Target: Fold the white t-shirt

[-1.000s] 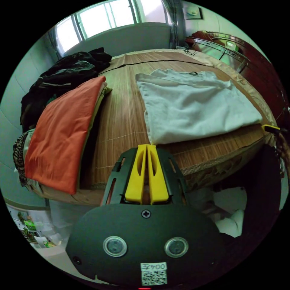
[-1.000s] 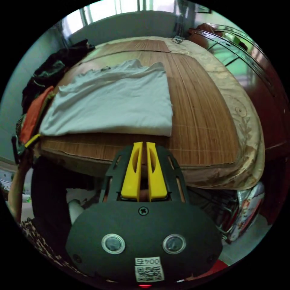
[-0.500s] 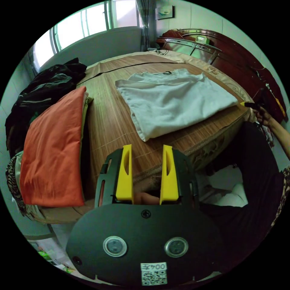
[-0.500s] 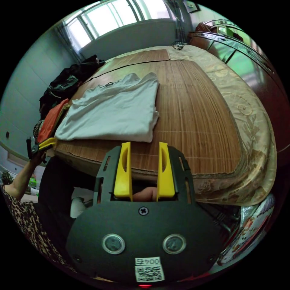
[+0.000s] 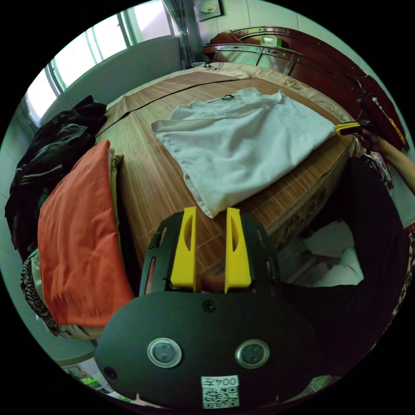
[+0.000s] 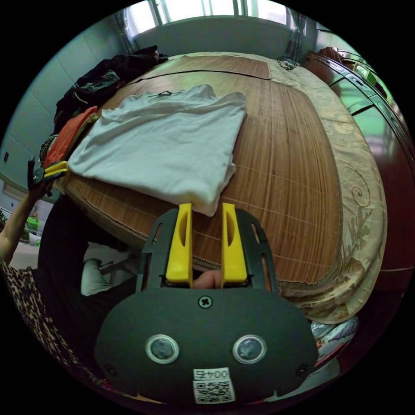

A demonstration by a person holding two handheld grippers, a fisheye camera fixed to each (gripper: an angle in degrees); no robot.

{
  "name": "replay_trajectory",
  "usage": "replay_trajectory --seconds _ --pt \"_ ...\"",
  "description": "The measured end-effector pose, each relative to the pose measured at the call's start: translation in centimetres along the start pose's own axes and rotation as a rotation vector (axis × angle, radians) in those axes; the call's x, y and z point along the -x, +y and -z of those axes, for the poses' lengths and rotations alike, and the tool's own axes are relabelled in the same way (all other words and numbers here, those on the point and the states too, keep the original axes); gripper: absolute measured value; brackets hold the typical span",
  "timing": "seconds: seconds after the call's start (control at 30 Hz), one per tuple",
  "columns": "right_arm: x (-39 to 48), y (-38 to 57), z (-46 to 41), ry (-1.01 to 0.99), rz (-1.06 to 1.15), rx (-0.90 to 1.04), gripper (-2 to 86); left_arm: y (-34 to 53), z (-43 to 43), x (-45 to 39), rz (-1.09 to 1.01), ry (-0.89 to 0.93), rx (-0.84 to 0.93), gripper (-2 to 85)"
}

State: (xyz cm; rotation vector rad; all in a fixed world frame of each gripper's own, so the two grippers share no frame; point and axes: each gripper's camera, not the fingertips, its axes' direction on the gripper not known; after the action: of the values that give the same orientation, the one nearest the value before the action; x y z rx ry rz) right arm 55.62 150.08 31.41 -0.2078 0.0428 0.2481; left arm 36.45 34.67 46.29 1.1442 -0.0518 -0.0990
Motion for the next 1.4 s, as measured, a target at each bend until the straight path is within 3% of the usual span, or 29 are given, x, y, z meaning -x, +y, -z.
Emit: replay_trajectory --seconds 0.33,0.87,1.0,1.17,1.4 --pt "-0.5 0.4 1.1 -0.046 -0.029 -0.022 3.2 -0.5 0.6 0.1 -0.039 0.057 0.019 1.7" --pt "0.8 6.6 3.5 -0.213 -0.063 0.005 3.9 6.2 4.0 0.3 0.002 0.095 0.017 1.4" --pt "0.6 6.8 4.4 -0.186 -0.114 -0.002 5.3 7.2 4.4 1.2 0.068 0.040 0.074 1.5" --pt "1.5 5.7 8.2 -0.073 -0.155 -0.073 5.1 7.3 7.8 2.3 0.156 0.006 -0.032 1.5" --pt "7.1 -0.2 8.5 0.026 -0.052 -0.021 1.7 -0.2 7.4 -1.6 0.029 -0.085 0.003 1.0"
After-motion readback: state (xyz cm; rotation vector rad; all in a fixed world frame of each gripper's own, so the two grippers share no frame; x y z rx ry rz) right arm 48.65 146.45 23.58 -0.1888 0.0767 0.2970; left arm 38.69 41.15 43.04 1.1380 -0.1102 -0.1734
